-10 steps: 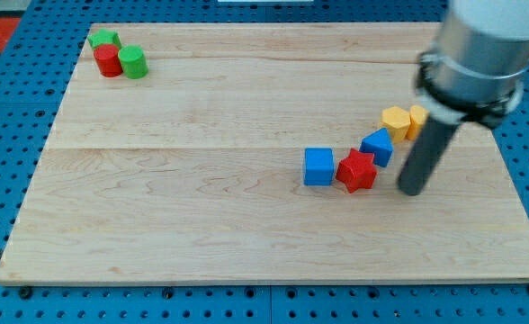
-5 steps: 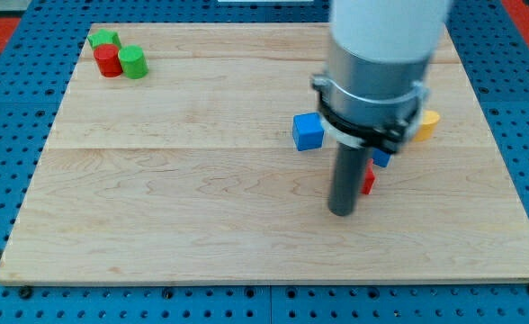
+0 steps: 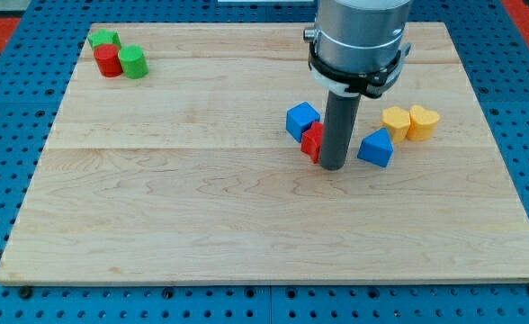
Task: Move the blue cube and the red star towards the top center of the board
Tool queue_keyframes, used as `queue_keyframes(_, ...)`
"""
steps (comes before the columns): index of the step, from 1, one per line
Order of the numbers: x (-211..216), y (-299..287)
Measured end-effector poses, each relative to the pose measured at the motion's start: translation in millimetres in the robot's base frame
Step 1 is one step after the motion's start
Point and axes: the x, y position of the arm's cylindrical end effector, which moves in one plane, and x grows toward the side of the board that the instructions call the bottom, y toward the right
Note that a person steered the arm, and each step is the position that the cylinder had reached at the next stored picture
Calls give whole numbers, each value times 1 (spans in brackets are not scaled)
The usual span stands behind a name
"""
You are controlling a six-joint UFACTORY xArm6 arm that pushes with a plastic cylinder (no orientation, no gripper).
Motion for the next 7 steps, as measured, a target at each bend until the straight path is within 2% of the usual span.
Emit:
queue_keyframes(2, -40, -19)
queue_keyframes(6, -181, -22)
queue_keyframes(7, -180, 61)
